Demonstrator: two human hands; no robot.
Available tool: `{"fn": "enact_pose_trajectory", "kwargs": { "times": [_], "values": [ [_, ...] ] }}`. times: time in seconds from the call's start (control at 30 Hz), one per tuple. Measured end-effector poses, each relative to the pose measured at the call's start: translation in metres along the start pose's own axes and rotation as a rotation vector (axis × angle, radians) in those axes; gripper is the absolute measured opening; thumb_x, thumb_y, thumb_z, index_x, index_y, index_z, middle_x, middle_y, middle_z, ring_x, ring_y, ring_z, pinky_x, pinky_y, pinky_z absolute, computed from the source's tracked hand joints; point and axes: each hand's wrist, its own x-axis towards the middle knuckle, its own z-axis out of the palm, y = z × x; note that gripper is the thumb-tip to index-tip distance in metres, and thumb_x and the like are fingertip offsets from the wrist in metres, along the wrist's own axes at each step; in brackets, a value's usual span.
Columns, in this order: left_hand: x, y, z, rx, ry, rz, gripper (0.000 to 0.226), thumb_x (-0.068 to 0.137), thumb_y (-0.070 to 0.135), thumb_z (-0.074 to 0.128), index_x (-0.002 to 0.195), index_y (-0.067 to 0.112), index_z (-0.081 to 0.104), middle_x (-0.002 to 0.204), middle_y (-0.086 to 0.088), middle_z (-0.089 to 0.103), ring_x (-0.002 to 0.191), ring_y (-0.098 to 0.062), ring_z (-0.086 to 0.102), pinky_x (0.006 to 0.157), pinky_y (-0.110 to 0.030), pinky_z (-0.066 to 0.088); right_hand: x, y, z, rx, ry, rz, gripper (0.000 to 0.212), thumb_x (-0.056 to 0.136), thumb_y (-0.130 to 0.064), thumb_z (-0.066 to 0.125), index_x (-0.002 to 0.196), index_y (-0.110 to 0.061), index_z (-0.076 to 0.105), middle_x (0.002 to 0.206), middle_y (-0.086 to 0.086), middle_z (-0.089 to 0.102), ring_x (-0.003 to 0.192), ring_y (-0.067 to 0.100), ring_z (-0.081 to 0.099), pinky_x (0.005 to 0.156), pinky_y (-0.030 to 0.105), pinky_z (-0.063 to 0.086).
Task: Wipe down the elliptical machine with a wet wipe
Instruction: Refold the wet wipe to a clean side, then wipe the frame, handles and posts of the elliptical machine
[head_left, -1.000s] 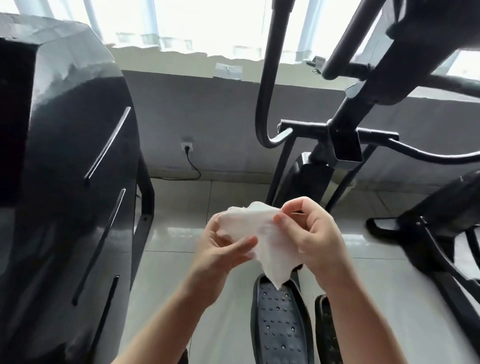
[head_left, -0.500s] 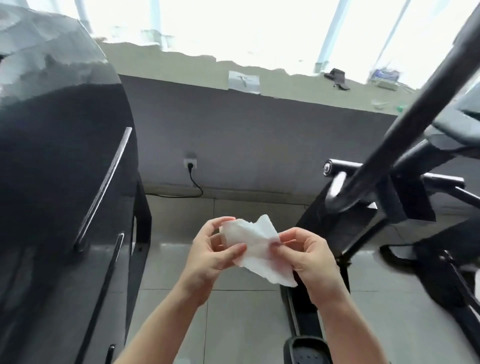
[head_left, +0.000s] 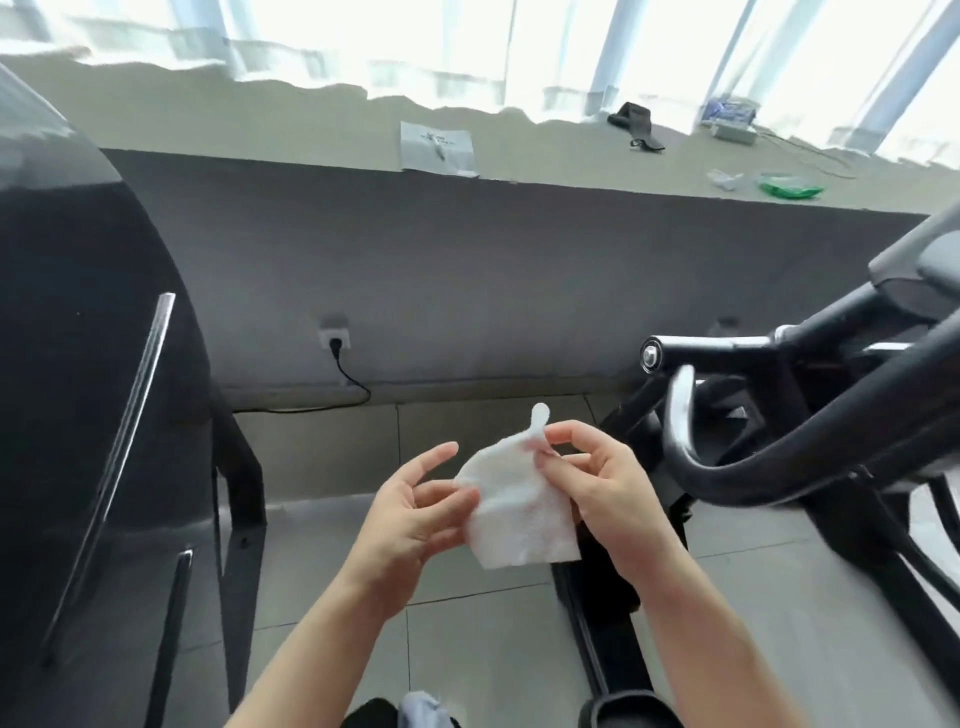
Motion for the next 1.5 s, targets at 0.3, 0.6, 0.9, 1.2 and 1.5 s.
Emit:
{"fn": "enact_pose_trajectory", "kwargs": {
  "times": [0.3, 0.6, 0.9, 1.2, 1.5],
  "values": [
    [0.018, 0.007, -0.022, 0.2, -0.352, 0.008, 0.065, 0.063, 0.007, 0.082, 0.122, 0.029, 0.065, 0.092, -0.009, 0.071, 0.077, -0.025, 0.069, 0.071, -0.035, 0.057, -0.038, 0.016, -0.019, 0.03, -0.061, 0.04, 0.035, 0.088, 0.017, 0.04, 0.076, 0.0, 0.068, 0.069, 0.005, 0.065, 0.064, 0.018, 0.061, 0.059, 0.024, 0.051],
    [0.03, 0.02, 0.017, 0.618, -0.797, -0.134, 0.045, 0.069, 0.04, 0.072, 0.113, 0.033, 0.069, 0.115, 0.0, 0.07, 0.096, -0.02, 0.069, 0.082, -0.027, 0.054, -0.082, 0.008, -0.033, -0.249, 0.126, 0.088, 0.014, 0.077, -0.028, 0.064, 0.079, -0.015, 0.069, 0.083, 0.002, 0.068, 0.08, 0.024, 0.065, 0.073, 0.039, 0.052],
    [0.01, -0.03, 0.102, 0.779, -0.959, -0.08, 0.033, 0.059, 0.046, 0.081, 0.083, 0.026, 0.071, 0.079, -0.002, 0.07, 0.073, -0.012, 0.064, 0.07, -0.027, 0.051, -0.155, 0.014, -0.064, -0.388, 0.385, 0.114, 0.01, 0.083, -0.017, 0.073, 0.078, -0.026, 0.073, 0.09, -0.014, 0.063, 0.081, 0.002, 0.061, 0.075, 0.025, 0.049],
    [-0.036, -0.091, 0.204, 0.64, -0.868, -0.013, 0.034, 0.061, 0.039, 0.082, 0.081, 0.012, 0.072, 0.073, -0.01, 0.07, 0.068, -0.014, 0.062, 0.068, -0.034, 0.045, -0.226, 0.039, -0.161, -0.08, 0.536, 0.024, 0.054, 0.08, -0.003, 0.074, 0.12, -0.036, 0.06, 0.069, -0.017, 0.053, 0.064, 0.0, 0.047, 0.065, 0.012, 0.041],
    [-0.105, -0.162, 0.309, 0.499, -0.621, -0.006, 0.027, 0.067, 0.039, 0.079, 0.078, 0.014, 0.075, 0.075, -0.008, 0.07, 0.069, -0.011, 0.061, 0.063, -0.017, 0.046, -0.283, 0.082, -0.265, 0.419, 0.361, 0.059, 0.02, 0.072, -0.012, 0.075, 0.088, -0.008, 0.063, 0.08, 0.006, 0.065, 0.076, 0.017, 0.062, 0.066, 0.023, 0.05]
  ]
}}
